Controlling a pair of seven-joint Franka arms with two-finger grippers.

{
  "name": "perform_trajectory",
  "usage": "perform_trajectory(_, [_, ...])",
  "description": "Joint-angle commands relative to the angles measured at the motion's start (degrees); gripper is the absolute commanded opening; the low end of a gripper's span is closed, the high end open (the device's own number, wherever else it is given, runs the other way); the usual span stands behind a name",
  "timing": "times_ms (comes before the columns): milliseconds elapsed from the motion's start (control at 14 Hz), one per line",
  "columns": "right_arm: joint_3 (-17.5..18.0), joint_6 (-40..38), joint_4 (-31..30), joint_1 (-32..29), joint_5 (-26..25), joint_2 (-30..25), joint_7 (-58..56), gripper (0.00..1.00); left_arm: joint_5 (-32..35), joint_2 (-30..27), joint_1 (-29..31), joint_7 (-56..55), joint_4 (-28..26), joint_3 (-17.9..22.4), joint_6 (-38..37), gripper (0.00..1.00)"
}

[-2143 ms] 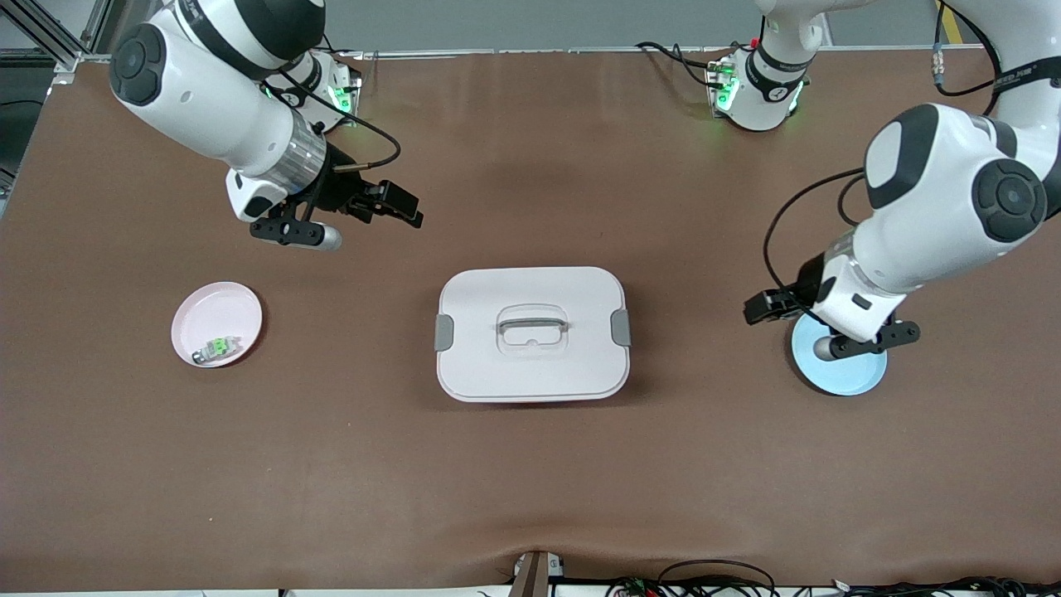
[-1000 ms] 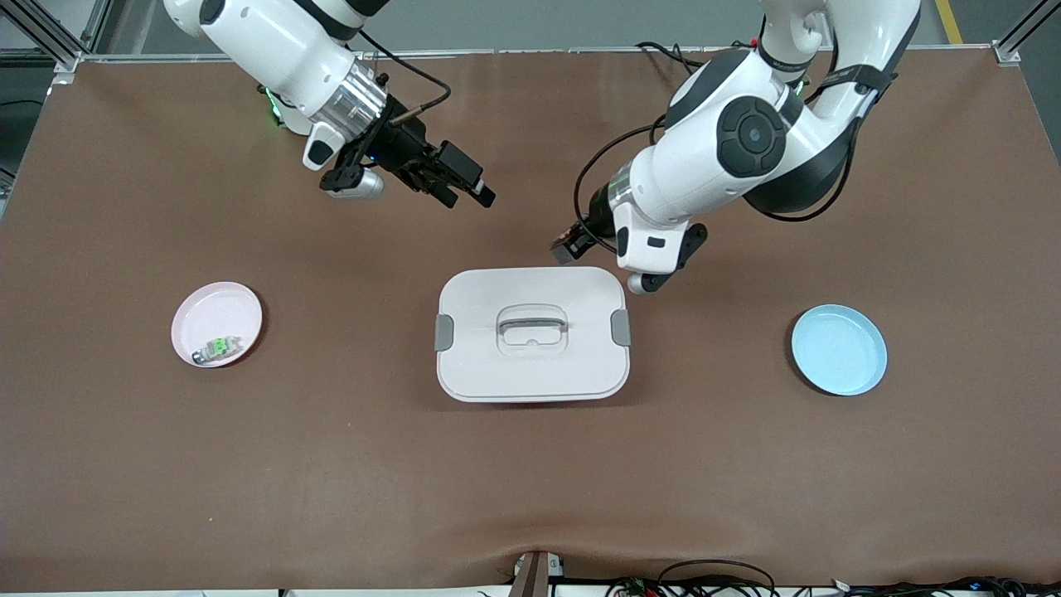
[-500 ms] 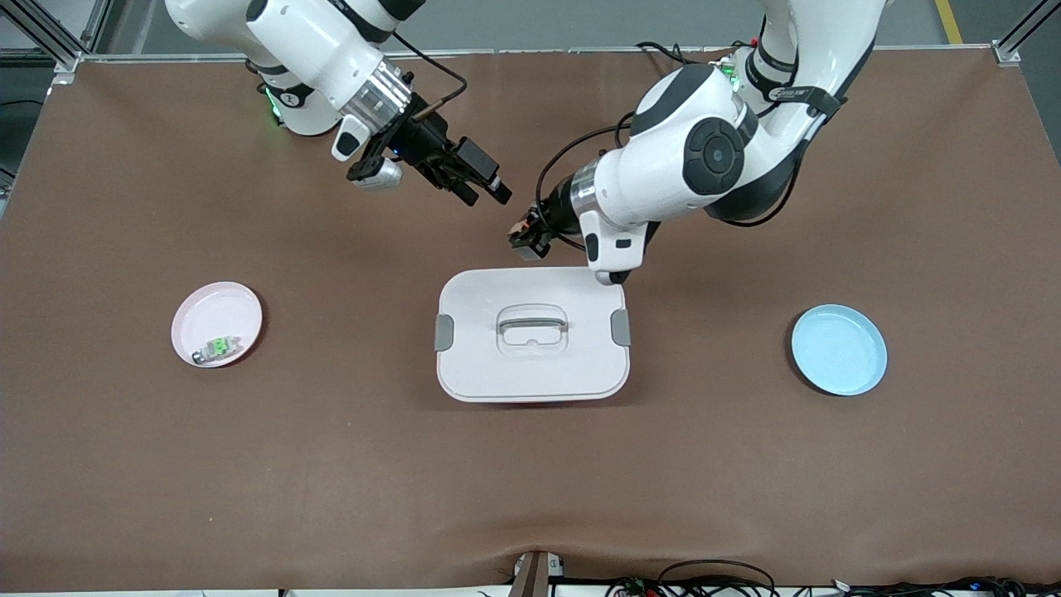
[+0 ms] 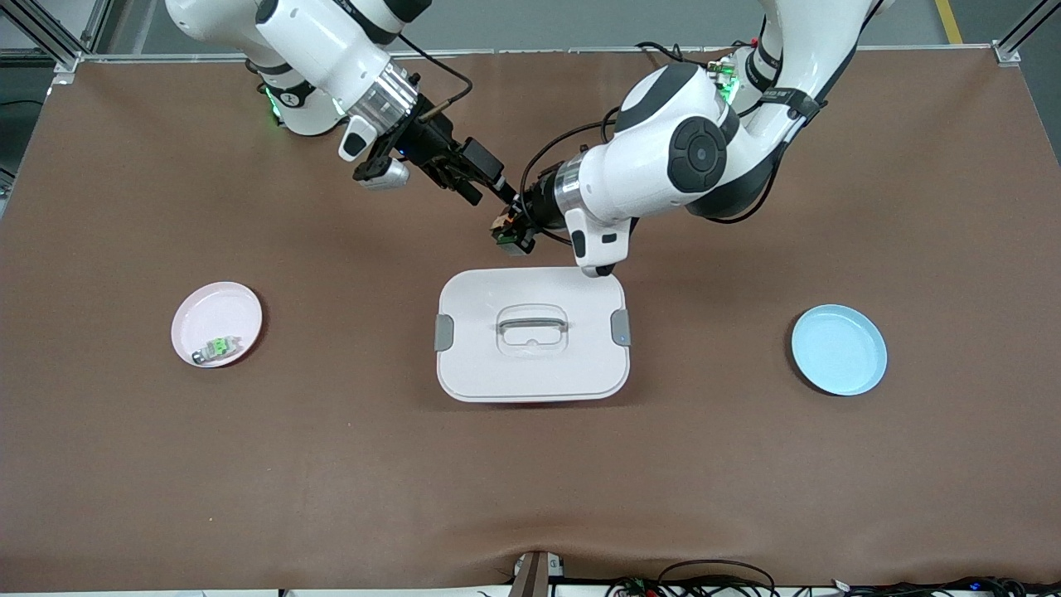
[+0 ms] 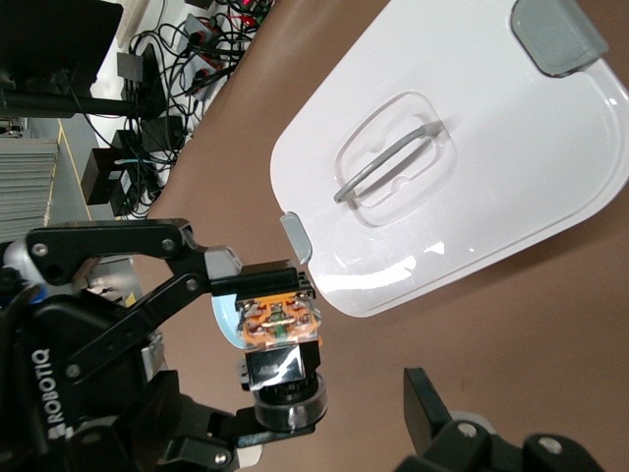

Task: Transfer orange switch to right arm and place
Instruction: 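Close the right gripper on the switch and open the left gripper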

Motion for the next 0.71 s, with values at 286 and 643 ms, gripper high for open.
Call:
perform_trajectory(286, [-0.5, 0.8, 1.7, 0.8, 1.6, 3.0, -1.0, 1.0, -0.9, 0.7, -1.4, -1.9, 1.5, -0.1, 0.5, 0.0])
perform_trajectory(643, [-0.5, 0.8, 2.1, 0.8, 1.6, 3.1, -0.9, 1.0, -0.9, 0.8, -1.8, -1.9, 1.9, -0.1, 0.5, 0.0])
